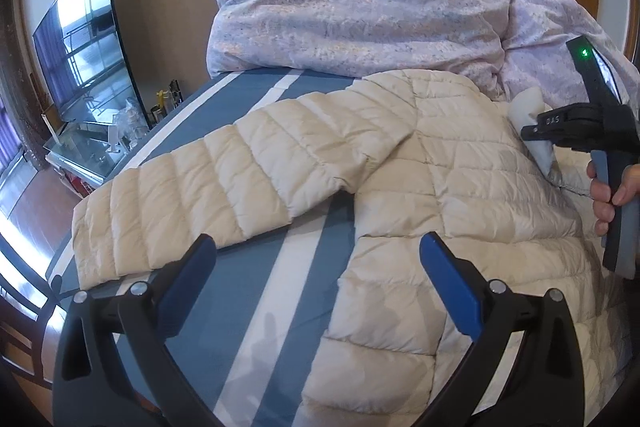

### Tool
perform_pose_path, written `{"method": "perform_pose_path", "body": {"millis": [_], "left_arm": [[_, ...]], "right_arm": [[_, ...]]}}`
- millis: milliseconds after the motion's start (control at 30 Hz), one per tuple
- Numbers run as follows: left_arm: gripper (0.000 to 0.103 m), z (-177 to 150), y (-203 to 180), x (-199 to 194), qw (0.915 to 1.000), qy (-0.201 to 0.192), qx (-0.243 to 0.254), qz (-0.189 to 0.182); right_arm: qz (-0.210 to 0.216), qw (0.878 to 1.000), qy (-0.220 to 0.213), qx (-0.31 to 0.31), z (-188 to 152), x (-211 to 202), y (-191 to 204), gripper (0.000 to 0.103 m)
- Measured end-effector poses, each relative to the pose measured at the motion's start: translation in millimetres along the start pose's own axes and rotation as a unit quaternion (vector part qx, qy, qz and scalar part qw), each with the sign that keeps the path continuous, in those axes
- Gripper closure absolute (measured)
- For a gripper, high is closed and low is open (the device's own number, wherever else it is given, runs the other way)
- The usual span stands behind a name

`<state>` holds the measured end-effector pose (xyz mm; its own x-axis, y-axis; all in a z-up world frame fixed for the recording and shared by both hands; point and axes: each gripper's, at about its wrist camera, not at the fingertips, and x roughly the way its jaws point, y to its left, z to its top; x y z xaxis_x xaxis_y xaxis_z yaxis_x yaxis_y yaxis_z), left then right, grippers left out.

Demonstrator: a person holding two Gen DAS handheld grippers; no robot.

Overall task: Fold large clothes
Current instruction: 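Lift the sleeve with the right tool and fold it across the jacket body, then open the right tool to release the sleeve while the left tool moves to the other sleeve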

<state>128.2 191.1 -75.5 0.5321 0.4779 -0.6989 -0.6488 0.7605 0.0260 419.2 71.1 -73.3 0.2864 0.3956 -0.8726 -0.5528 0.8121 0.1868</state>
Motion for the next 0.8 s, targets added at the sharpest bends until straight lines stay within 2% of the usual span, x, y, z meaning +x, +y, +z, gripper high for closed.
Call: {"method": "perform_pose_path", "body": {"millis": [67, 200, 300, 367, 400, 500, 633, 800], "left_arm": [[0.002, -1, 2, 0, 1.0000, 0.000, -0.002, 0.001], [0.002, -1, 9, -2, 1.0000, -0.001, -0.009, 0.002], [0.002, -2, 14, -4, 0.9999, -0.004, -0.015, 0.003], [0.002, -3, 17, -5, 0.9998, -0.006, -0.021, 0.004], [0.002, -3, 19, -5, 0.9997, -0.006, -0.025, 0.003], [0.002, -4, 24, -4, 0.9995, -0.002, -0.031, 0.004], [0.002, -6, 27, -4, 0.9993, 0.001, -0.036, 0.006], [0.002, -6, 30, -5, 0.9993, 0.000, -0.035, 0.012]], "right_arm": [[0.012, 1.000, 0.001, -0.004, -2, -4, 3, 0.054], [0.035, 0.999, -0.035, -0.004, 2, -30, 2, 0.051], [0.032, 0.997, -0.068, 0.022, 6, -52, -17, 0.047], [0.006, 0.996, -0.081, 0.038, 7, -57, -31, 0.044], [-0.020, 0.995, -0.083, 0.046, 7, -56, -41, 0.043], [-0.091, 0.992, -0.066, 0.054, 2, -38, -60, 0.040], [-0.104, 0.991, -0.028, 0.081, -6, -12, -75, 0.036], [-0.106, 0.990, -0.027, 0.086, -7, 0, -71, 0.018]]}}
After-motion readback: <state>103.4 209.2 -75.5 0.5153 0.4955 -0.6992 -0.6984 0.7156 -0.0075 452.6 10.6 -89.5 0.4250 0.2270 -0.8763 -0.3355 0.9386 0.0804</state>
